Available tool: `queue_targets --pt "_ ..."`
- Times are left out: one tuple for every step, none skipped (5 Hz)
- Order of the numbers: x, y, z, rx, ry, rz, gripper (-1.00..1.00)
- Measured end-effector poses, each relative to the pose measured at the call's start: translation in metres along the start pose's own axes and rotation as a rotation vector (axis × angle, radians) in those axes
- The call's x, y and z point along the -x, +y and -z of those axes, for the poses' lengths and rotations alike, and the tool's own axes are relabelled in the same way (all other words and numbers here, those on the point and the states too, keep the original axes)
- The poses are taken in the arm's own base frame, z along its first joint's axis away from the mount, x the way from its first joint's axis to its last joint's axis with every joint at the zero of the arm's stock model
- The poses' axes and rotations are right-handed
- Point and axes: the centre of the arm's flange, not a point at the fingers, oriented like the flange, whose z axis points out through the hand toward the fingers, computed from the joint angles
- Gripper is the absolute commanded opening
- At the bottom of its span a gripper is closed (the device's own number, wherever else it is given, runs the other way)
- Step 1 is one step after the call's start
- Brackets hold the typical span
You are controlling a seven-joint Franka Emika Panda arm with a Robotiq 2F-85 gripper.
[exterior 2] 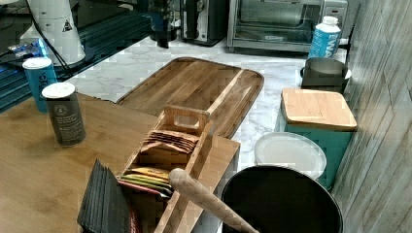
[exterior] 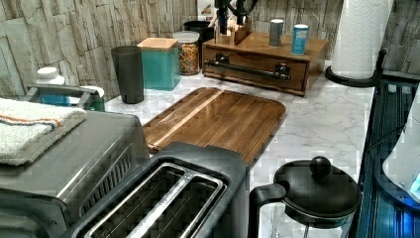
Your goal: Open the drawer.
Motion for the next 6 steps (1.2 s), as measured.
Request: queue_targets --pt "0.000 0.031 -0.013 0.011 0.032 -0.007 1.00" --pt "0.002 0.048 -0.028 0.018 0.022 0.018 1.00" --pt "0.003 0.051 -0.043 0.012 0.010 0.007 1.00" --pt "0.002 0.045 -0.050 -0.014 0.041 -0.014 1.00" --pt "0.002 0.039 -0.055 -0.008 0.080 -0.007 1.00" --pt "0.002 0.035 -0.068 -0.010 0.055 0.000 1.00"
